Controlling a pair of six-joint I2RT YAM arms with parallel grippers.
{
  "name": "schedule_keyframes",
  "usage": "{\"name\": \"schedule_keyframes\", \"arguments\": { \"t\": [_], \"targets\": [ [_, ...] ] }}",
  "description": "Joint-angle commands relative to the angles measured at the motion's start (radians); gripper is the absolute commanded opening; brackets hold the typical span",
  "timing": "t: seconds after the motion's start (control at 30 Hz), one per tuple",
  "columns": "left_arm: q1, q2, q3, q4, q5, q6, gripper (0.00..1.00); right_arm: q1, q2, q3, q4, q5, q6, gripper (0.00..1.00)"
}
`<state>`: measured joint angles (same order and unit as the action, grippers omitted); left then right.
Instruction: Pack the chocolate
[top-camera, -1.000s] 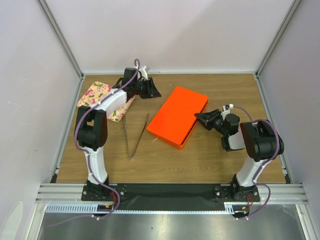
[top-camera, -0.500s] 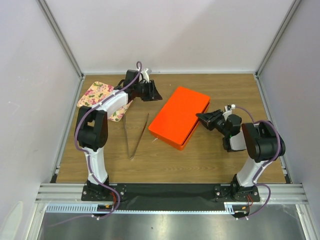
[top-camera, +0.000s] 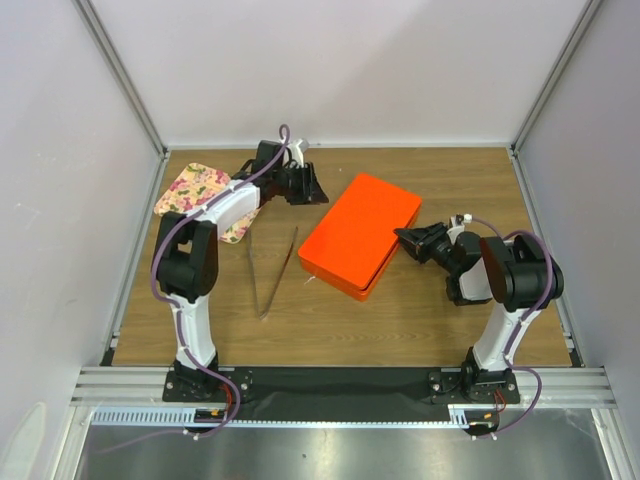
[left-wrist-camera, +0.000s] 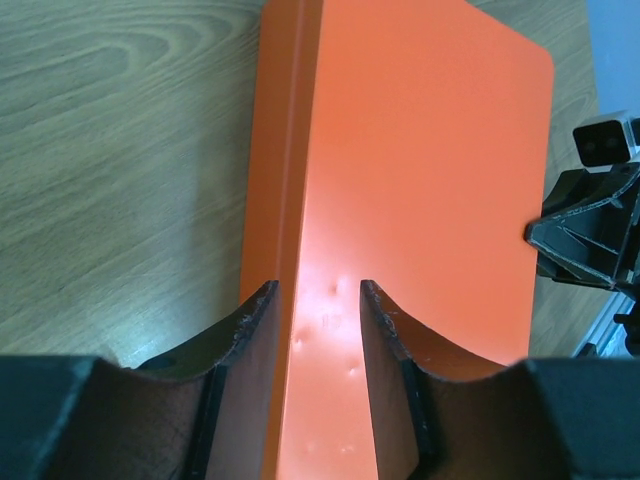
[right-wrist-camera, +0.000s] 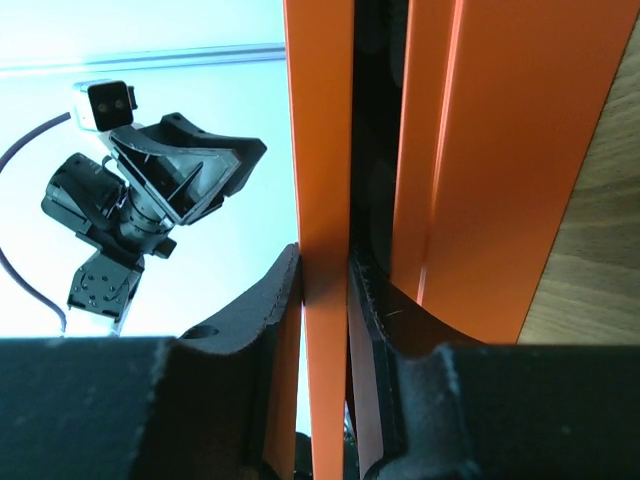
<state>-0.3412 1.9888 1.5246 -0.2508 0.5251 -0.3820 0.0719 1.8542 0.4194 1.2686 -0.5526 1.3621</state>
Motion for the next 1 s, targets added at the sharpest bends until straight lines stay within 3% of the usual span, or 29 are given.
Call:
{"name": "schedule_keyframes", "arguments": {
  "t": [0.0, 0.17, 0.37, 0.57, 0.73, 0.97],
  "targets": [
    [-0.019, 0.011, 0.058, -0.01, -0.014, 0.034, 0.44, -0.021, -0.035, -0.008, 0.256, -0.033, 0.022, 0.0],
    [-0.038, 0.034, 0.077, -0.031, -0.027, 0.048, 0.44, -0.032, -0.061, -0.016, 0.178, -0.038, -0.008, 0.14],
    [-0.042, 0.045, 0.075, -0.039, -0.04, 0.052, 0.44, -0.035, -0.088, -0.016, 0.143, -0.05, -0.027, 0.22],
    [-0.051, 0.051, 0.072, -0.044, -0.051, 0.06, 0.44, -0.035, -0.176, -0.018, -0.009, -0.043, -0.107, 0.33],
    [-0.055, 0.067, 0.077, -0.047, -0.048, 0.063, 0.44, -0.035, -0.298, 0.004, -0.326, 0.005, -0.237, 0.36],
    [-0.059, 0.076, 0.074, -0.048, -0.048, 0.066, 0.44, -0.035, -0.388, 0.048, -0.599, 0.065, -0.35, 0.36]
  ]
}}
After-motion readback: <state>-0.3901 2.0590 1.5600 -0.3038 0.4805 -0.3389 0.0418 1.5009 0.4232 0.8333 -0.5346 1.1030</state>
